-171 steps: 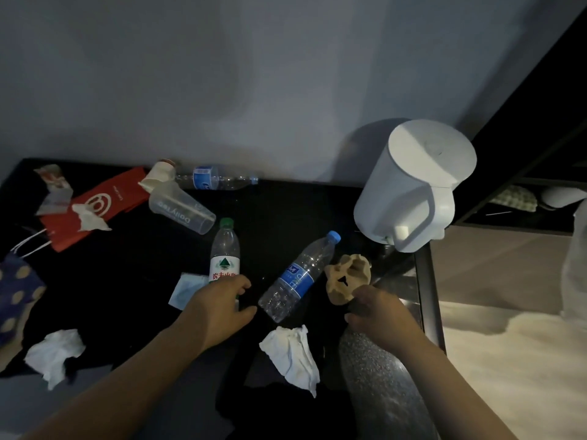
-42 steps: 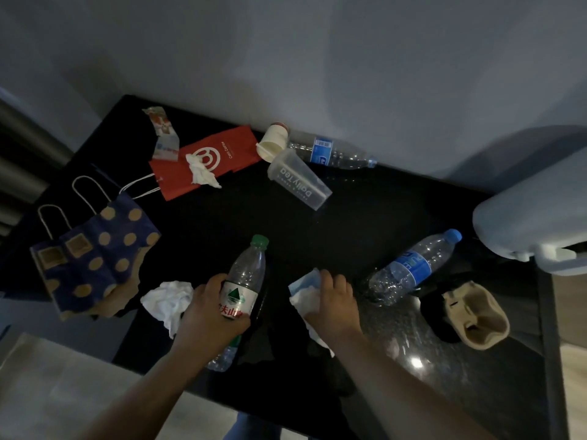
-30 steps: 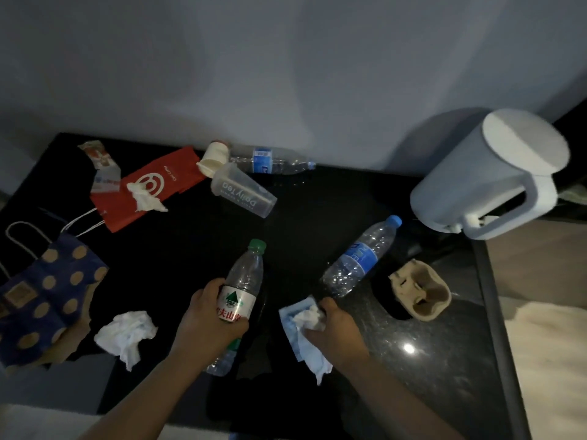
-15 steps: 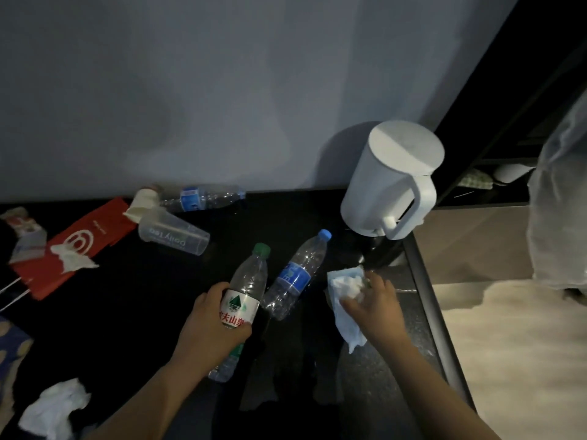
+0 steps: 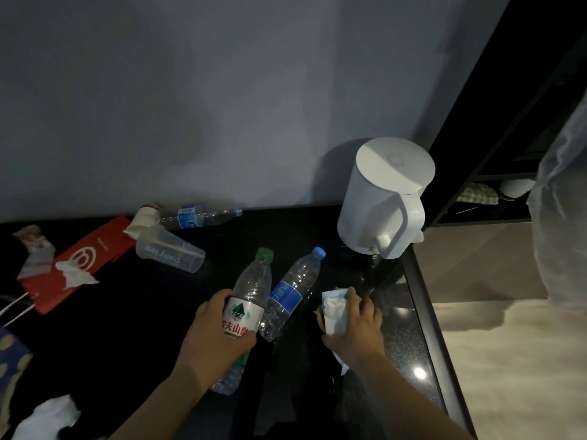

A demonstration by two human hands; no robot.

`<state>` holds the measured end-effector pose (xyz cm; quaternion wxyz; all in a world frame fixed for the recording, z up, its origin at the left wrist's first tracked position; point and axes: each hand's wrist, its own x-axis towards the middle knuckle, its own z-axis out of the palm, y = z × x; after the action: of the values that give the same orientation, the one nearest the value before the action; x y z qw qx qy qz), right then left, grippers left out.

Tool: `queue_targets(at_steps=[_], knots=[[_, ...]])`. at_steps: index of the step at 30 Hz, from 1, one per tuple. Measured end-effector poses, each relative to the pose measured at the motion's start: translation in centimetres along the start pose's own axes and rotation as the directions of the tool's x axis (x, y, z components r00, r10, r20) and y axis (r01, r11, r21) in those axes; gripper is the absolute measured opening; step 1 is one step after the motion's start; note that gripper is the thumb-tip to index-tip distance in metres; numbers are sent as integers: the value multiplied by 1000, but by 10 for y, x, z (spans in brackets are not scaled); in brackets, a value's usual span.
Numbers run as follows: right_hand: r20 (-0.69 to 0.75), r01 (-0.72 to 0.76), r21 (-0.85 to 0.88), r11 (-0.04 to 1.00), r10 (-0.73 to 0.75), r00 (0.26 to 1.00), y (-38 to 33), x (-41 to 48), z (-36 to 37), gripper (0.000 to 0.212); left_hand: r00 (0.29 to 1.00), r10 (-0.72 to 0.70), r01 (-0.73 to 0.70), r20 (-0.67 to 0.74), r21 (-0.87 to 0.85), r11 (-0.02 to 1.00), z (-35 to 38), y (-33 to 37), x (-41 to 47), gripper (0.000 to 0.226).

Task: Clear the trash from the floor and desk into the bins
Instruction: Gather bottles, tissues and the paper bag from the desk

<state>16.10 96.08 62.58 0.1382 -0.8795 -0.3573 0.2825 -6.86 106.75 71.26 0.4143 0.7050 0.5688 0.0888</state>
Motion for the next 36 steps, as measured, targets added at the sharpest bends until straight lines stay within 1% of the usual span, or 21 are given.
queue_targets(at_steps=[2, 6, 9, 11, 13, 15, 18, 23, 27, 31, 36], knots=[[-4, 5, 26, 1000, -5, 1000, -2, -1, -2, 118, 1000, 11, -11, -4, 3, 1000, -6, 2, -1, 81], [-59, 23, 113, 993, -16, 998, -9, -8, -15, 117, 999, 50, -50, -13, -2, 999, -19, 9, 1, 82], [-131, 46, 193, 980, -20, 991, -20, -24, -30, 115, 994, 108, -108, -4, -12, 994, -31, 16, 2, 81], [-184, 76, 210, 975, -37, 982, -31, -38, -45, 114, 987, 161, -161, -7, -18, 987, -41, 23, 2, 82], [-232, 104, 205, 973, -55, 971, -45, -53, -66, 114, 975, 223, -223, -12, -61, 973, -53, 32, 3, 80], [-292, 130, 208, 969, -66, 954, -59, -71, -93, 113, 962, 274, -274, -14, -140, 952, -66, 46, 4, 76], [-428, 188, 227, 956, -75, 901, -78, -105, -140, 111, 928, 370, -365, -29, -255, 895, -80, 78, 4, 68], [-639, 252, 230, 940, -50, 768, -87, -178, -210, 110, 820, 573, -518, -2, -431, 739, -81, 144, -15, 59], [-768, 258, 206, 944, -8, 640, -64, -245, -255, 110, 700, 711, -577, 61, -537, 615, -64, 208, -54, 57], [-852, 231, 212, 950, 64, 520, -22, -308, -296, 106, 564, 823, -627, 69, -613, 481, -34, 275, -111, 55], [-900, 188, 218, 958, 123, 419, 48, -389, -336, 109, 388, 912, -627, 129, -689, 364, 20, 355, -197, 68]])
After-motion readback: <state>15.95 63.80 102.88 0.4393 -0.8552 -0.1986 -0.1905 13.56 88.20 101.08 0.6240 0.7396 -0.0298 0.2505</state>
